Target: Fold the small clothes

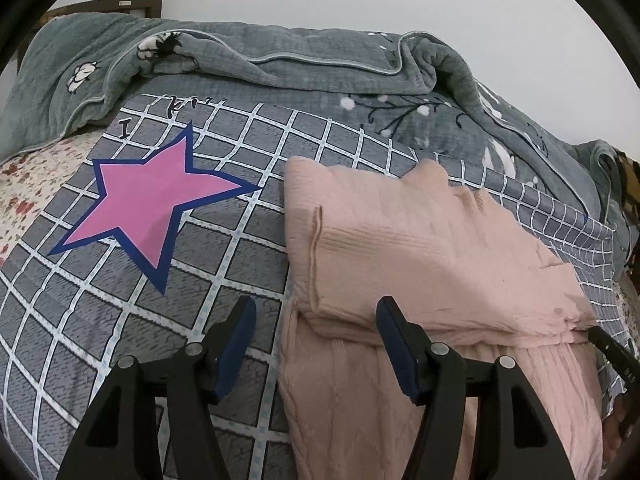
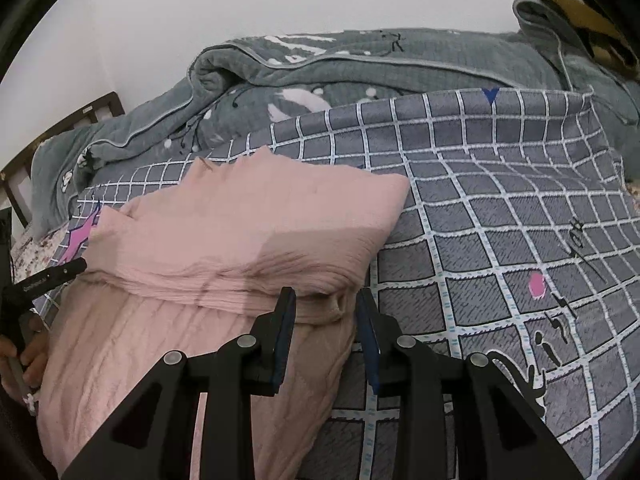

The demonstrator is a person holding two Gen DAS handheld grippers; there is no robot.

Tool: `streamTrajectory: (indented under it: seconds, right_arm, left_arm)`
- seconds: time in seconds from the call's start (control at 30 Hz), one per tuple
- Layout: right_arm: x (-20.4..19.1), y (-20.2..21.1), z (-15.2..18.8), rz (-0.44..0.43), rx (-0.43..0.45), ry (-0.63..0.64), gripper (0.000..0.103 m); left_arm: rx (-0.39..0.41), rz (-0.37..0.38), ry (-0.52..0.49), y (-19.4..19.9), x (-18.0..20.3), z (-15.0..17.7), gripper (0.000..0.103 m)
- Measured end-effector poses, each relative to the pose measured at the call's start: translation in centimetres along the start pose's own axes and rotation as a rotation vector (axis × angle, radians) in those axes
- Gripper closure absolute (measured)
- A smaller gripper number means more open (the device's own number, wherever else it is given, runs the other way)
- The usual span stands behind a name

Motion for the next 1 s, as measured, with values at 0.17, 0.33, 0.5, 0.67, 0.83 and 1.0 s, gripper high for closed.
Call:
streamTrajectory:
  seconds: [0.17,0.33,0.5,0.67,0.83,1.0]
  right_arm:
    - [-0.4,0.7,0.2,0.022,0.022,0.014,0.071]
    - [-0.5,1.6,0.6,0.033,0.036,0.021,0.071]
    - [-0.9,2.6,1.4,0.034,0.048,0.031,0.071]
    - [-1.6,4.4,2.5,0.044,0.076,0.064,0.071]
    - [-2.9,6.9,3.0,0.019,0.118,0.068,0.071]
    - [-3.8,8.9,5.6,-0.017,0.139,0.062,0.070]
  left_arm:
    - [0.002,-0.016,-0.021,0.4,0.4,0.7,0.042]
    - [0.008,-0.030,-0.038,1.0,0.6,1.3,0.042]
    - [0.020,-0.042,-0.042,2.0,0.3,2.4,0.042]
    - [0.045,-0.055,-0.046,3.4,-0.1,3.8,0.042]
    - [0.072,-0.031,-0.024,5.3,-0.2,4.9,0.042]
    - [0.093,0.025,0.006,7.4,-0.3,7.1,0.042]
Point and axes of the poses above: each gripper's, at about its wrist camera, not at the fingertips, and y roughly against the way its jaws point, x to its right, z to its underside, the point moved 5 cm from there along -y, roughly the way its jaws point, and after that the axes turned 14 degrees about -x, right-handed, at the moved point
